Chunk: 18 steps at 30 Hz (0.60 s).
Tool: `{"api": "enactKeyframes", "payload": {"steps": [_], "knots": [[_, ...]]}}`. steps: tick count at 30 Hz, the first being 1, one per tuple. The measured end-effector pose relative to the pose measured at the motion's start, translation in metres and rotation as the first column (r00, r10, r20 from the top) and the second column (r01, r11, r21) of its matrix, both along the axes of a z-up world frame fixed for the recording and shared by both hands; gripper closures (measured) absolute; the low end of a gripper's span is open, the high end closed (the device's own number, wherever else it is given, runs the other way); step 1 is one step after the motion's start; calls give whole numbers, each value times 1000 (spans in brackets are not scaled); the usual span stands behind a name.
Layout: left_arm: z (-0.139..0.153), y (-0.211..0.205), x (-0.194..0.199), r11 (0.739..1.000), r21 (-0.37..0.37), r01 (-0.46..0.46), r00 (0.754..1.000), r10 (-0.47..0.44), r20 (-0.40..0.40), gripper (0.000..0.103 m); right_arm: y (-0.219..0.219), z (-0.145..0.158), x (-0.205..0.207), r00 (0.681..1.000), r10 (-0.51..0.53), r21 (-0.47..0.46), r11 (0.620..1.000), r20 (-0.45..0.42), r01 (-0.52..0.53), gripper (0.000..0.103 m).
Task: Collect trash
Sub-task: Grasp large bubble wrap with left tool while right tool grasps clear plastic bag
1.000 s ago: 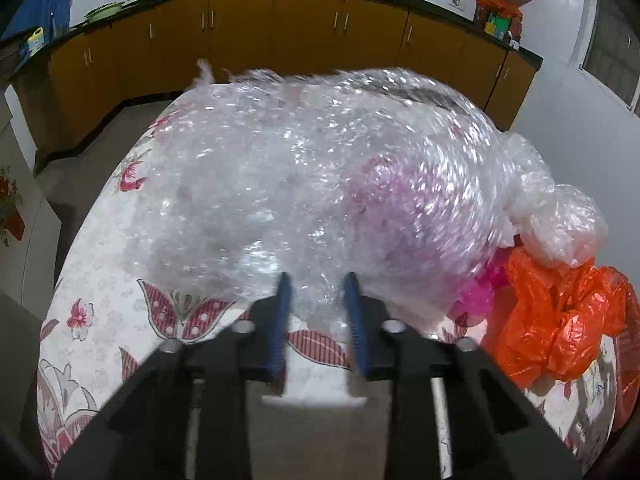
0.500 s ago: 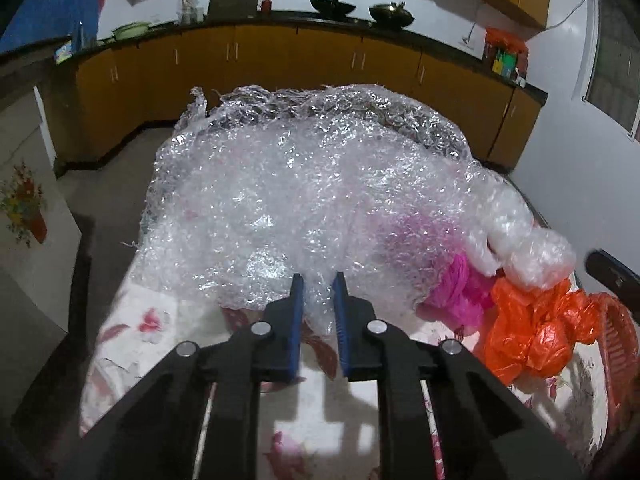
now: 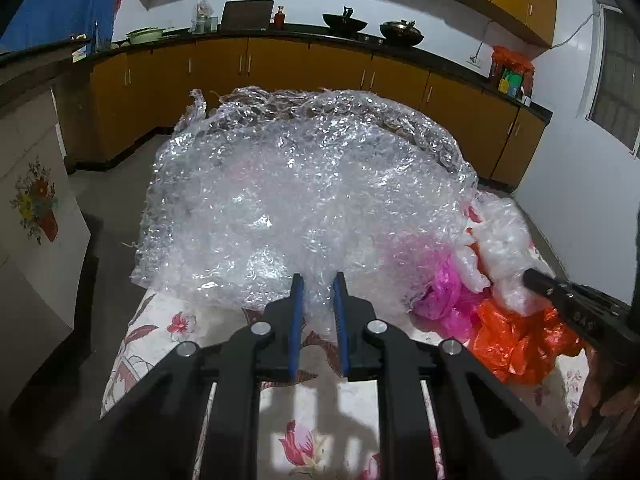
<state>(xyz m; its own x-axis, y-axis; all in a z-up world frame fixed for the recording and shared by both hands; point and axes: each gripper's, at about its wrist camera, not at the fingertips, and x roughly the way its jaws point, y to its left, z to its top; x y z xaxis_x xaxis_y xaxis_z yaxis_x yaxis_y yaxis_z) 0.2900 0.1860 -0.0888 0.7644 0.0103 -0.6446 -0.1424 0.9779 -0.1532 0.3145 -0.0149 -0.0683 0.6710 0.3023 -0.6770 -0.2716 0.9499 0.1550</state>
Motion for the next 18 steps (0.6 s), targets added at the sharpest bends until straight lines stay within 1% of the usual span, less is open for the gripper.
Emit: {"api": "enactKeyframes", "payload": {"steps": [4,5,10,18], "knots": [[11,-4,-12,1000,1,14,1000,-14,26,87,-19,31,-17,996,-23,48,999,83,19,99],[14,-5,-15,1000,1,19,999,-19,33,87,-26,40,-24,994,-32,52,998,108,26,99],[33,-25,-24,998,-8,60,996,-59,66,87,-56,66,-52,983,-72,39,997,168,66,99],[59,-76,-38,987,-8,160,982,-159,105,87,-111,83,-94,962,-177,31,984,208,174,99]]}}
